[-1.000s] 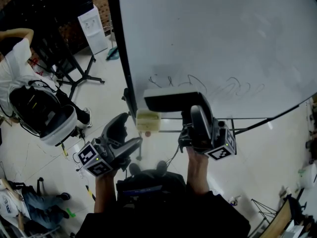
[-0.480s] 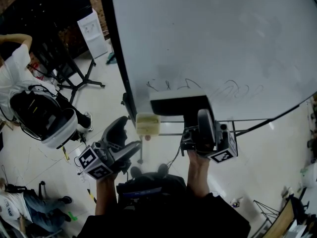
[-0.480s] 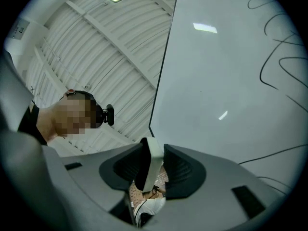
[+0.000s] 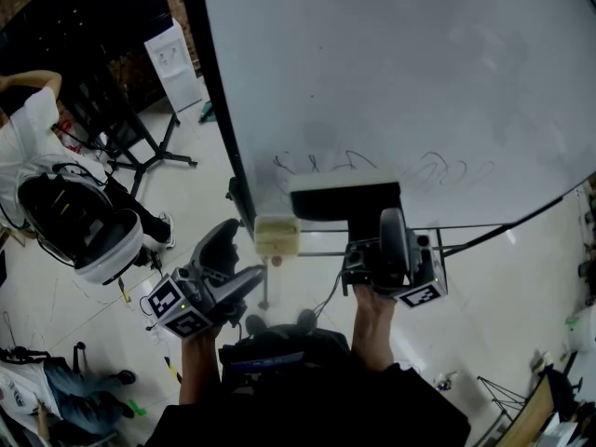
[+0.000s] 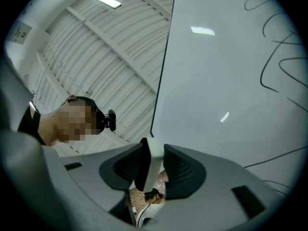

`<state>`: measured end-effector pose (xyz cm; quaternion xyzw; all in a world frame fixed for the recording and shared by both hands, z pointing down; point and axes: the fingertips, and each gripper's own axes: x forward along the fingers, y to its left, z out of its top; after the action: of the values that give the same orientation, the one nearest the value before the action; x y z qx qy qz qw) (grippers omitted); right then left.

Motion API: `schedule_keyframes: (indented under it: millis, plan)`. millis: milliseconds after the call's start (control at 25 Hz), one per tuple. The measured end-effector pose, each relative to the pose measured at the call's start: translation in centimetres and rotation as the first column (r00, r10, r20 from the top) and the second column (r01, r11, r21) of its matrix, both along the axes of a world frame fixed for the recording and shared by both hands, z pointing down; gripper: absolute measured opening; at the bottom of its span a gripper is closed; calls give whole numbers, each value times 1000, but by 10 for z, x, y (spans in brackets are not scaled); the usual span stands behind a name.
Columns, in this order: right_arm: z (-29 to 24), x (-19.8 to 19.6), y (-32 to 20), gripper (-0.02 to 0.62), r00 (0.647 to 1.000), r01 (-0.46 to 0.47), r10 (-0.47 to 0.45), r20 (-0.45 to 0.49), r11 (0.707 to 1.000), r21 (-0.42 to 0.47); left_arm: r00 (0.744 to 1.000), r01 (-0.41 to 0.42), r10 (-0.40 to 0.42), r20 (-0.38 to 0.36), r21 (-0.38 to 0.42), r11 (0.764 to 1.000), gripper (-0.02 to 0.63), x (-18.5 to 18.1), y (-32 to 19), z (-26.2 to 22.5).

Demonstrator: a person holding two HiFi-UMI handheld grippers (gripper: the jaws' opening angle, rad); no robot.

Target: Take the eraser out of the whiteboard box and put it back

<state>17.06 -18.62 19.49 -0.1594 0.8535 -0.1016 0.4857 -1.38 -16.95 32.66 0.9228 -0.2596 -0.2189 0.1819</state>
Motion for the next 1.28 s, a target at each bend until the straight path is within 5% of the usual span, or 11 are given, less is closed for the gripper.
schedule_keyframes:
  millis: [680, 1280]
  plan:
    - [4, -4, 0, 153, 999, -20, 20, -38, 1000, -1, 1000, 8, -8, -17, 0, 1000, 428, -3, 1, 1]
    - [41, -32, -9, 153, 970, -73, 59, -234, 996, -53, 1000, 19, -20, -24, -33, 999, 428, -10, 8, 8]
